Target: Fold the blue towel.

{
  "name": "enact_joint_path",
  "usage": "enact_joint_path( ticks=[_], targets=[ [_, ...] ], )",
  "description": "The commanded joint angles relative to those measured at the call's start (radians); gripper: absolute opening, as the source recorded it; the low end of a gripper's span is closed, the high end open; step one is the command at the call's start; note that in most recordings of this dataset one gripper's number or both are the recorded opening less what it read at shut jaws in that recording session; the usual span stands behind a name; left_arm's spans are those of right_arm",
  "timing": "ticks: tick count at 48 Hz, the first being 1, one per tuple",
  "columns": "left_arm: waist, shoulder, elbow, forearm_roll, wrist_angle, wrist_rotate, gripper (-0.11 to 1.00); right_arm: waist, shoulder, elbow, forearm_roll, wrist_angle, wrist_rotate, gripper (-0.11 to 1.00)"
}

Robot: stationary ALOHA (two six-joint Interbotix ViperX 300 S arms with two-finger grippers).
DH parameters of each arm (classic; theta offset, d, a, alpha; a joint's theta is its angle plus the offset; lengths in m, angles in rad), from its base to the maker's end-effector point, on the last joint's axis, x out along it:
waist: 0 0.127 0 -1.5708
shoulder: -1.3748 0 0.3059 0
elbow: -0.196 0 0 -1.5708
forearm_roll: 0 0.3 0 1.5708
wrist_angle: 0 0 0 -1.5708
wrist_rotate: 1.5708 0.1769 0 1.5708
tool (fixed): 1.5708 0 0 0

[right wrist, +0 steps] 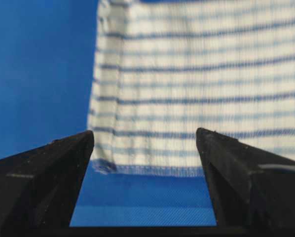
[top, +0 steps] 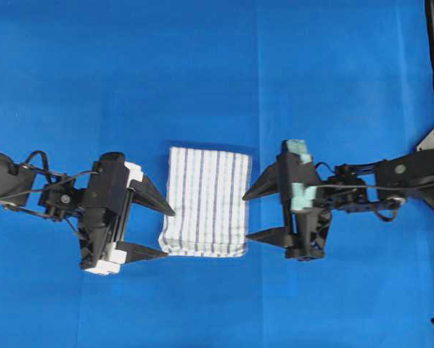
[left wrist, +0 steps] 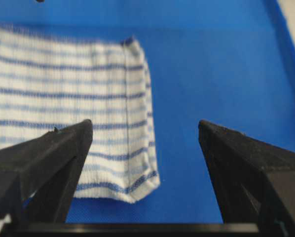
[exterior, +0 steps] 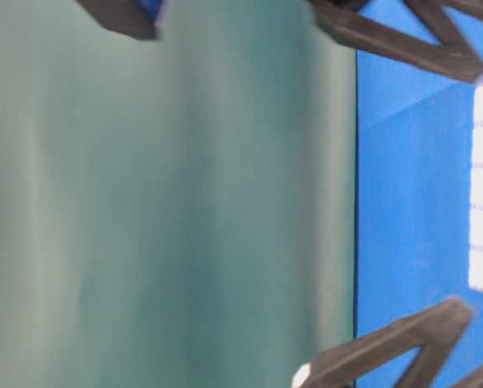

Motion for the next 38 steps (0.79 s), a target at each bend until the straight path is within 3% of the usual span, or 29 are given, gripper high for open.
enact_joint_path(
  ticks=[1,12,21,28,38],
  targets=[
    [0.011,-0.072,-0.008,0.005,0.031,0.015,0.82,-0.014,-0.083,0.002,-0.008,0.012,-0.020,0.87],
    [0.043,-0.227,0.005,0.005,0.135,0.089,0.81,-0.074,-0.272,0.044,-0.015,0.087,-0.129,0.87],
    [0.072,-0.356,0.069,0.005,0.143,0.141,0.81,-0.127,-0.459,0.115,-0.017,0.127,-0.192,0.87],
    [0.100,-0.472,0.147,0.005,0.138,0.144,0.81,-0.167,-0.609,0.167,-0.018,0.192,-0.215,0.87],
    [0.117,-0.640,0.258,0.006,0.138,0.155,0.81,-0.195,-0.804,0.258,-0.060,0.244,-0.216,0.87]
  ],
)
